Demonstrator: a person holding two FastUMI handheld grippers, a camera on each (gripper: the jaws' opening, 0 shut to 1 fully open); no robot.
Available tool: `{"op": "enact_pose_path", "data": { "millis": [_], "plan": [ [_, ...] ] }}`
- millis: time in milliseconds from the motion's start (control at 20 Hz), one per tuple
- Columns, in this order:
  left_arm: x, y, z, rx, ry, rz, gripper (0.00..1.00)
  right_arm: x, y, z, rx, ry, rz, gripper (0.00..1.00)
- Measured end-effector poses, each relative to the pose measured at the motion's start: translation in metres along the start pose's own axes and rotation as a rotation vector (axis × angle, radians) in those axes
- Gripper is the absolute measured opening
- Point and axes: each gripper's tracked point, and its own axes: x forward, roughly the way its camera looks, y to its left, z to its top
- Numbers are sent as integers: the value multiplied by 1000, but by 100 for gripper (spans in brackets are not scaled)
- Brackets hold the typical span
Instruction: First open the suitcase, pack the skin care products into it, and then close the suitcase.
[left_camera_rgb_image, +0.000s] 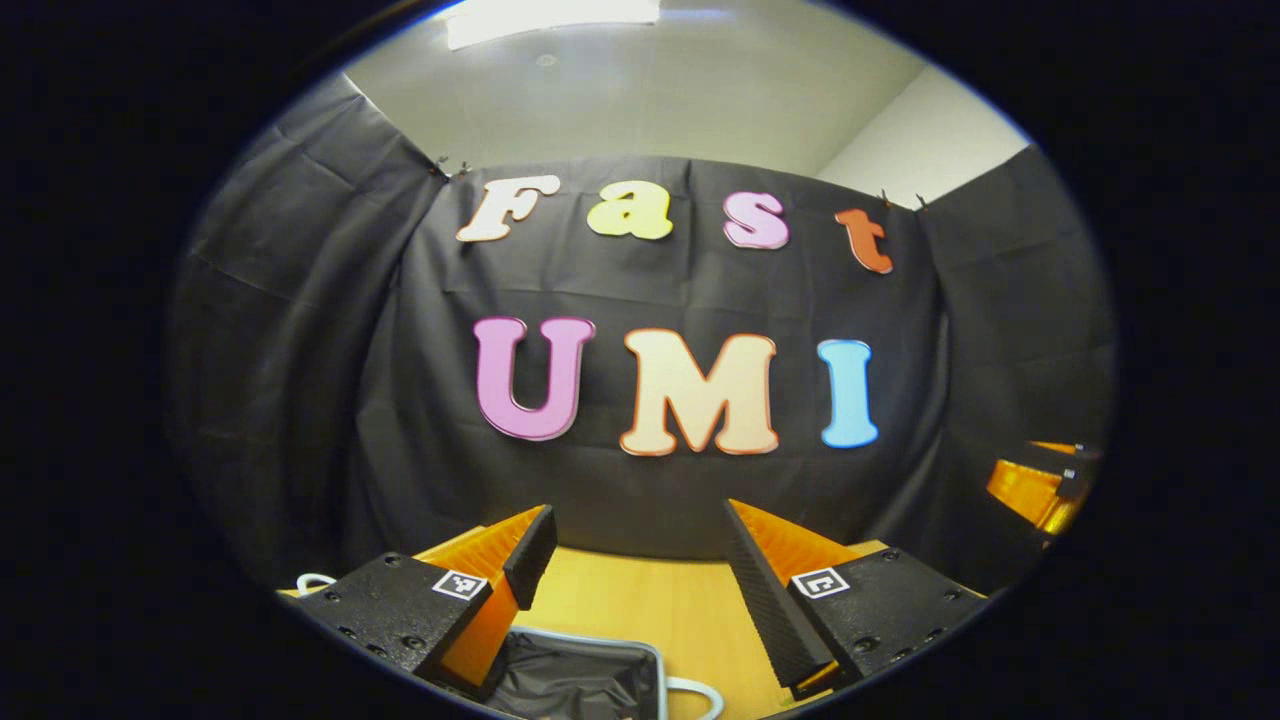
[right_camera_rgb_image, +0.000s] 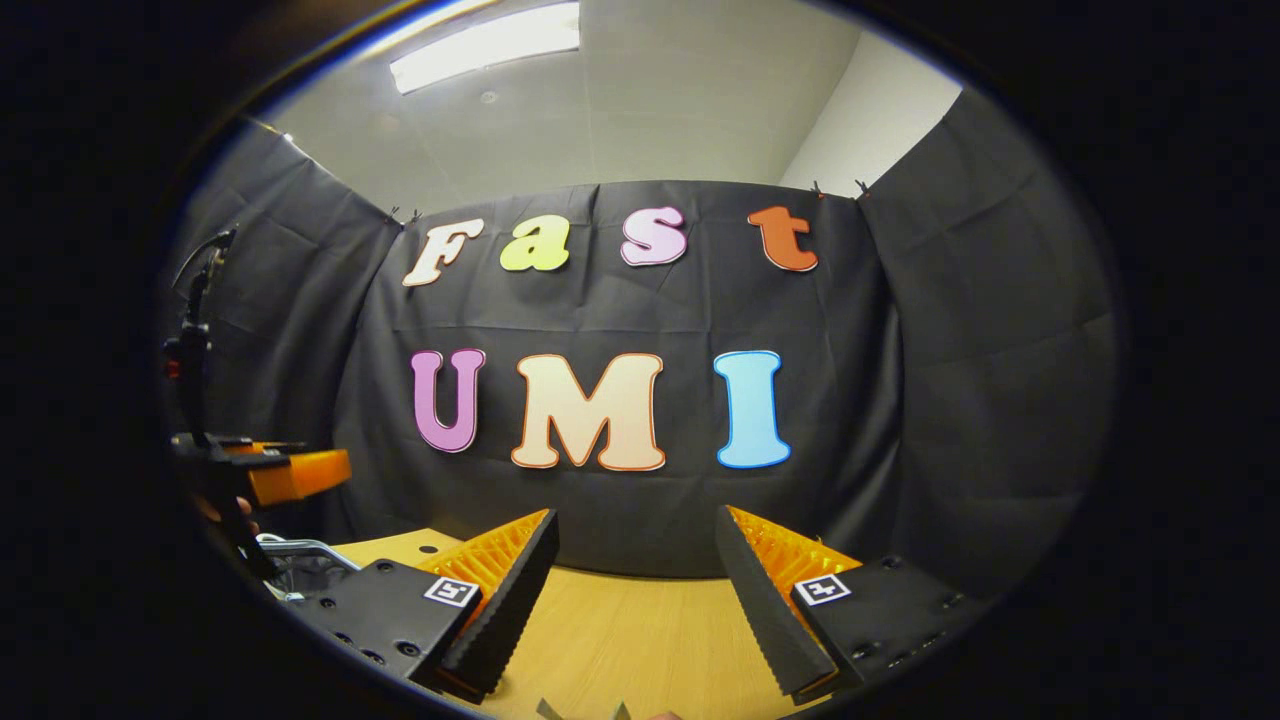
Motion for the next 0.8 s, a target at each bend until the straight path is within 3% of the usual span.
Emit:
{"op": "enact_pose_path", "data": {
  "millis": [350,800],
  "plan": [
    [-27,-99,-86,19,182,-140,94,-17,-33,-5,-17,14,37,98],
    [-58,-153,-196,6,421,-200,95,-35,-69,-16,-52,32,29,98]
  ]
}}
